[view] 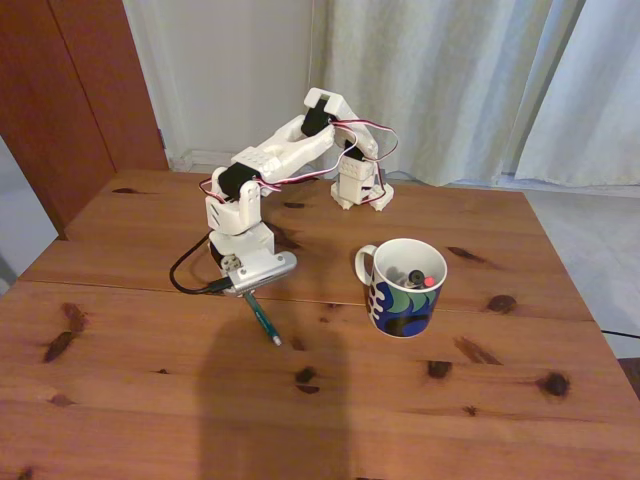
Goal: Clean up the desk and place the pens and markers into the cup
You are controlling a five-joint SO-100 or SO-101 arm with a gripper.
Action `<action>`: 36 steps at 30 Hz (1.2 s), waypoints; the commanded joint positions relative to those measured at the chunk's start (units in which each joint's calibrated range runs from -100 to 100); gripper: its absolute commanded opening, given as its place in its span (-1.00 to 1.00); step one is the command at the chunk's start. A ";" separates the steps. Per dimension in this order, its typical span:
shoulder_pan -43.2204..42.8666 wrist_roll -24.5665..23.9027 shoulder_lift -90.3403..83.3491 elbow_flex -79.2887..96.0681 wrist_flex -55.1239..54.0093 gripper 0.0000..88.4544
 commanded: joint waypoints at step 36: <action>-22.56 -35.22 -83.19 84.36 -66.99 -0.98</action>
